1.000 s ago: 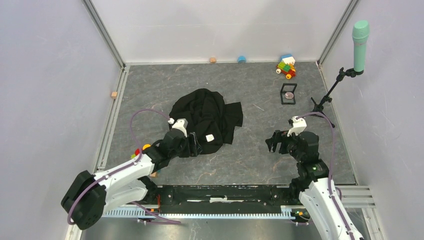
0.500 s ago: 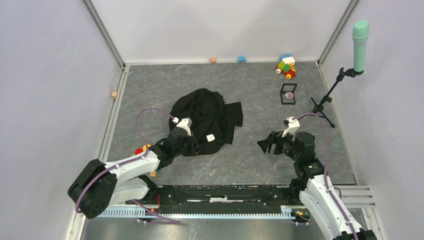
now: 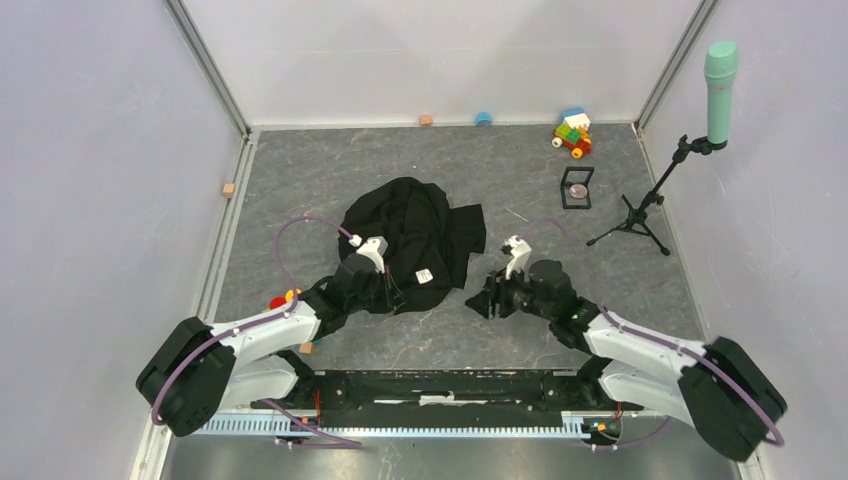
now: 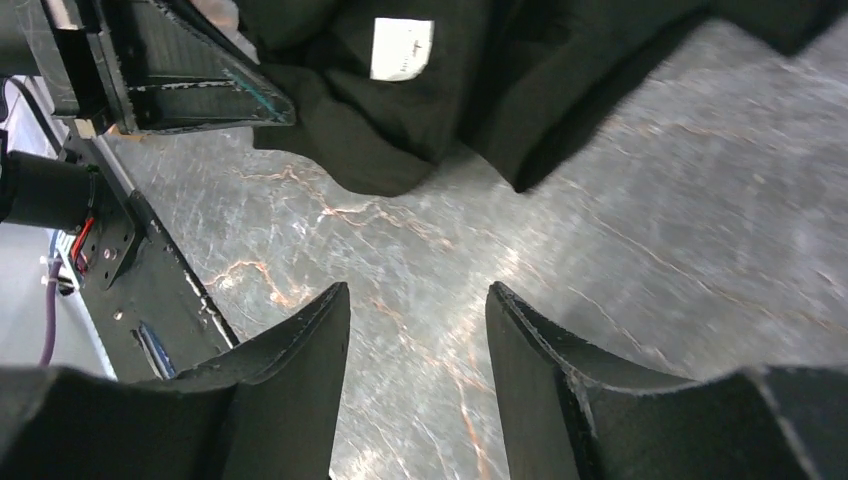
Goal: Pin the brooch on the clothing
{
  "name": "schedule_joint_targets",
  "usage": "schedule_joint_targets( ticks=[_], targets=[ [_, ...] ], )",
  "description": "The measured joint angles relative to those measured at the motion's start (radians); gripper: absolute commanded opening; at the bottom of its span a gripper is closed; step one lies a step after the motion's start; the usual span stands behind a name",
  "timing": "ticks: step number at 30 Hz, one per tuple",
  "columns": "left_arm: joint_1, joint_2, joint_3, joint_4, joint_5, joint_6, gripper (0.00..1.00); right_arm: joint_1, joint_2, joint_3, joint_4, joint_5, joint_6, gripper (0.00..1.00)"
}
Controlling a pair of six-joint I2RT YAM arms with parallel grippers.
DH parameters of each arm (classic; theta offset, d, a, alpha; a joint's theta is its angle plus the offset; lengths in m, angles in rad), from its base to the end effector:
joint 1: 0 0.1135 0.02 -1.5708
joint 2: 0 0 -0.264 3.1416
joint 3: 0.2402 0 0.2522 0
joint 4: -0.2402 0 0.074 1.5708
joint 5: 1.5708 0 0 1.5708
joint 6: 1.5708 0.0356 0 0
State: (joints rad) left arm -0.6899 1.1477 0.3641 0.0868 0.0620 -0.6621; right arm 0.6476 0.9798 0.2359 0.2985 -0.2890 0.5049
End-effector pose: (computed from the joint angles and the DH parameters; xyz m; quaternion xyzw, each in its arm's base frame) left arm 0.1617 -0.1363 0.1535 0.0257 0.9053 -0.2866 0.3124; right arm 0.1465 0.1235 0.1644 -0.1363 0.8294 0.3898 0.3763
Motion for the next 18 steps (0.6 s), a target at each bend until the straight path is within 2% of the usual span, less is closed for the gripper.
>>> schedule_joint_targets(
  ticks=[4,9,11,17,18],
  targets=[
    [0.000,0.000,0.000,0.001,0.009,0.000,0.02,0.085,0.156,0.066,0.087,0.041,0.014,0.61],
    [0.000,-0.001,0.000,0.001,0.023,0.000,0.02,0.128,0.362,0.167,0.167,0.067,0.024,0.63],
    [0.000,-0.001,-0.001,0.001,0.027,0.000,0.02,0.135,0.432,0.204,0.183,0.071,0.026,0.55],
    [0.000,-0.008,-0.001,0.001,0.070,0.012,0.02,0.143,0.542,0.256,0.216,0.077,0.029,0.03],
    [0.000,-0.009,-0.001,0.001,0.076,0.014,0.02,0.143,0.539,0.256,0.218,0.084,0.029,0.00]
  ],
)
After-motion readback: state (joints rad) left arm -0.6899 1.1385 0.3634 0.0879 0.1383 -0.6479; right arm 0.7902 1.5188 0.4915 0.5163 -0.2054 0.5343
